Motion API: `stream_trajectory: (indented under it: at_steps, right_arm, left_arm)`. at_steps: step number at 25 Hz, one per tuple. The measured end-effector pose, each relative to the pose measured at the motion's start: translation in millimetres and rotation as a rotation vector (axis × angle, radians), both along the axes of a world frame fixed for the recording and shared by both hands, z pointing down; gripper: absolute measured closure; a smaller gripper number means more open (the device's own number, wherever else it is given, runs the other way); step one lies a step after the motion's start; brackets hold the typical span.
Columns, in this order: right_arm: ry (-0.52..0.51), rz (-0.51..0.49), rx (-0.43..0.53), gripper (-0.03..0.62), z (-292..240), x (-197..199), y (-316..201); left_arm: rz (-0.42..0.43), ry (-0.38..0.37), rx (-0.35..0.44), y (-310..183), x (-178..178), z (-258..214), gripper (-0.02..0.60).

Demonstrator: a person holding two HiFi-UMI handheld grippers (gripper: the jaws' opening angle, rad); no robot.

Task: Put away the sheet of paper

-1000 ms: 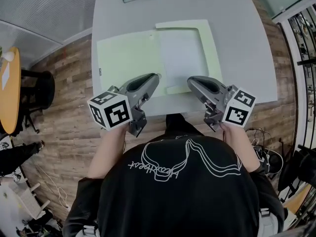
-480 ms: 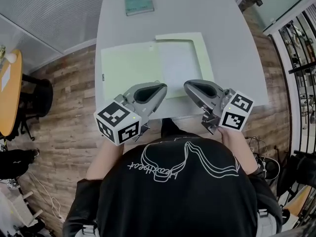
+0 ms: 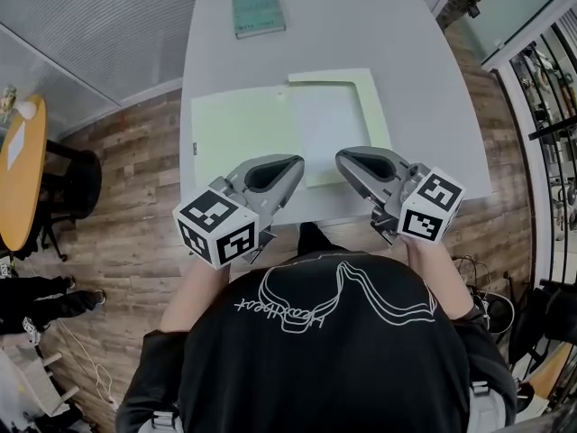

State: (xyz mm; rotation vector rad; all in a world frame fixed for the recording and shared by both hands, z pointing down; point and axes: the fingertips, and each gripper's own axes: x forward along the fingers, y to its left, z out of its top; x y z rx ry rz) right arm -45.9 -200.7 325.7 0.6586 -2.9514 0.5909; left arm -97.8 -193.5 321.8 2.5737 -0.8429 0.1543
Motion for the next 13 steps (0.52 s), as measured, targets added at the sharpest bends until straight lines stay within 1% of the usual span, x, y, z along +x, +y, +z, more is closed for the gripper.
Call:
stream_trajectory:
  at_steps: [13]
  right_arm:
    - [0.017, -0.014, -0.009, 0.586, 6.8, 0.8, -4.2]
  left_arm:
    - [-0.025, -0.007, -0.013, -5.0, 1.1, 6.8, 0.569]
